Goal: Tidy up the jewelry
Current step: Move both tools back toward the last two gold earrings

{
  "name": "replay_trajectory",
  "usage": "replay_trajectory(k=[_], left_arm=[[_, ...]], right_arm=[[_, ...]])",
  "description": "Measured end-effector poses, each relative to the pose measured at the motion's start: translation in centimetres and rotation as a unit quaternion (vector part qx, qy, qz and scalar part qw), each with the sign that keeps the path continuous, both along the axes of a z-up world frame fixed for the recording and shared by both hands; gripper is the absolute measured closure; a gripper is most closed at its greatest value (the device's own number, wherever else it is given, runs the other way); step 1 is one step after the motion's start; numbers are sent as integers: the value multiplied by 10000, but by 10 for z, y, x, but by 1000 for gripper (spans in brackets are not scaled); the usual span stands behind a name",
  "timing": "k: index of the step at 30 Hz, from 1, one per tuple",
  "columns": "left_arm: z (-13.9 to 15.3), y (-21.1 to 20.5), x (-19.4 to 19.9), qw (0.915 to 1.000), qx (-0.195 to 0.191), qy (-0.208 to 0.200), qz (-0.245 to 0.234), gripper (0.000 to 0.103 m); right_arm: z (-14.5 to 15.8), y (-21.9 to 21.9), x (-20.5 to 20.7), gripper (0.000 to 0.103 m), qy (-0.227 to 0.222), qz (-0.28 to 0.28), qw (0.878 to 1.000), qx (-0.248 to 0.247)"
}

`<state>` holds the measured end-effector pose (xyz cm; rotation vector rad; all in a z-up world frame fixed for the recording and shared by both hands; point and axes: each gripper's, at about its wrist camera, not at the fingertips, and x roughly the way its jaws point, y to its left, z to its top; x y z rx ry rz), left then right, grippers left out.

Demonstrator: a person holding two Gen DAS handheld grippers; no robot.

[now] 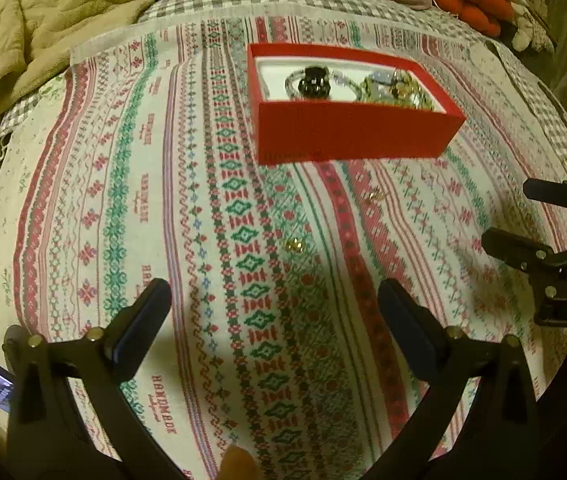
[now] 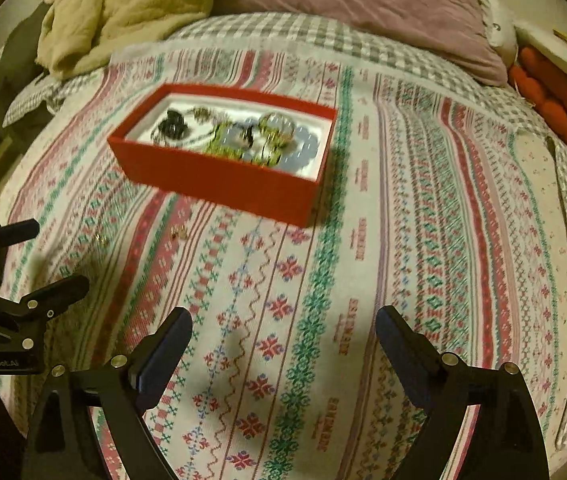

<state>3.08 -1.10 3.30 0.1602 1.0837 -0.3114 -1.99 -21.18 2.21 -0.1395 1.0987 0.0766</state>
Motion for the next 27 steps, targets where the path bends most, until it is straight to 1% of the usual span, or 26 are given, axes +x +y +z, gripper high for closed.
replay_trajectory(k=[6, 9, 12, 14, 16, 19, 22, 25, 27], left_arm=[[-16, 4, -3, 9999, 119, 20, -60, 1], [-28, 5, -4, 9996, 269, 18, -128, 1], [-31, 6, -6, 9994, 228, -140, -217, 0], [-32, 6, -6, 9991, 188, -208, -304, 0], [-35, 8, -6, 9987, 98, -319, -393, 0], [-37, 8, -5, 9979, -25, -460, -466, 0], [-38, 7, -3, 9974, -44, -522, -492, 0], [-37, 6, 2, 9976, -26, -445, -529, 0], [-36, 6, 6, 9981, -49, -379, -483, 0]], right_arm=[[-17, 2, 2, 9, 204, 19, 9998, -48], [-28, 1, 4, 9, 306, -5, 9995, -62], [-41, -1, 7, 9, 388, -3, 9992, -38], [-44, -2, 9, 9, 358, -5, 9994, 10], [-46, -4, 11, 0, 297, -23, 9996, 20], [-51, -8, 15, 0, 238, -78, 9996, 120], [-52, -5, 16, 0, 61, -79, 9999, 66], [-54, -3, 17, 0, -16, -73, 10000, -9], [-54, -1, 18, 0, 12, -89, 10000, -20]])
